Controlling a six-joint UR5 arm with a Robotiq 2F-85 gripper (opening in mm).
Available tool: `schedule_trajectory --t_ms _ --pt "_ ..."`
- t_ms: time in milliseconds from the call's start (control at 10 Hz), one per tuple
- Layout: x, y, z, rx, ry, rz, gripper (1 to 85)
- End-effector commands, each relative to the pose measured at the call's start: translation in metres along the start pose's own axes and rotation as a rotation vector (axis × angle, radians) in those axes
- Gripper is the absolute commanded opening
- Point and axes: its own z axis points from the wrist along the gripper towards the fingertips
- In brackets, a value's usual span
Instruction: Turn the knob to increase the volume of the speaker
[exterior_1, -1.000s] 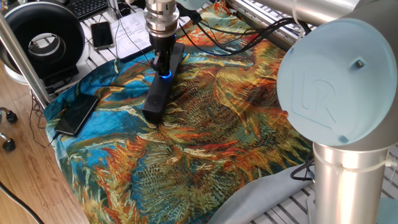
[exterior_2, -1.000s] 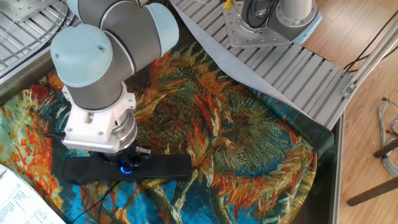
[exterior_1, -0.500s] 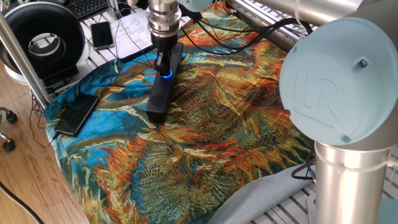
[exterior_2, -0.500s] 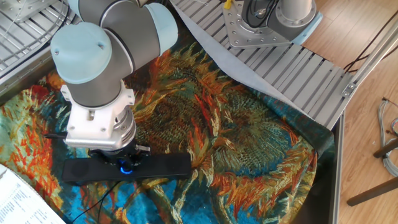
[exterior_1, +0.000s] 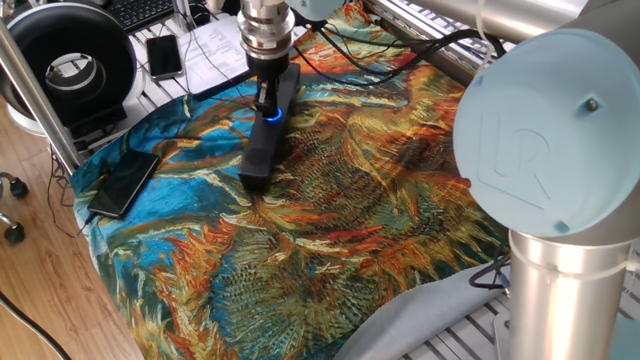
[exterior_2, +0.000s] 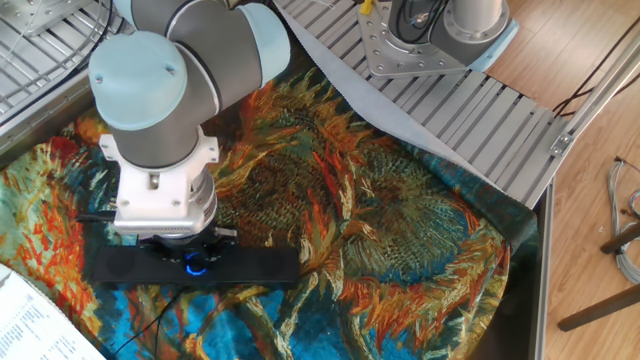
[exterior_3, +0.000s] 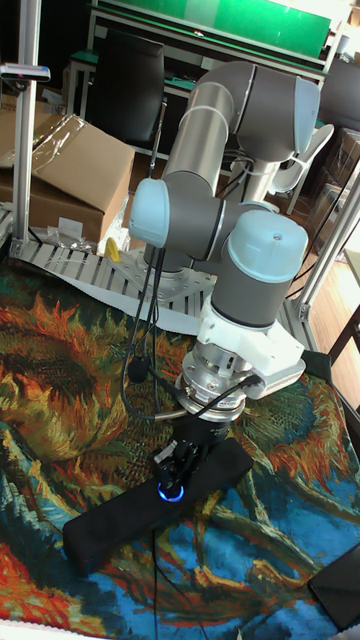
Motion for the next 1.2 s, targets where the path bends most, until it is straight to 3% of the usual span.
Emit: schedule_trajectory --t_ms 0,200,500,600,700,900,1100 --pt "0.002 -0.001 0.007 -0.024 -0.052 -0.018 21.3" --pt "0.005 -0.003 0.009 -0.029 -0.069 -0.029 21.3" --pt "0.030 -0.022 -0.019 0.020 -0.015 -0.172 22.0" --pt "0.030 -0.020 -0.023 0.020 -0.001 -0.187 39.7" --pt "0.025 -0.014 -0.020 0.000 -0.014 -0.178 56.7" --pt "0.024 -0.013 -0.014 -0.035 -0.059 -0.207 74.3" --pt "0.028 -0.008 -0.014 -0.059 -0.048 -0.187 75.3"
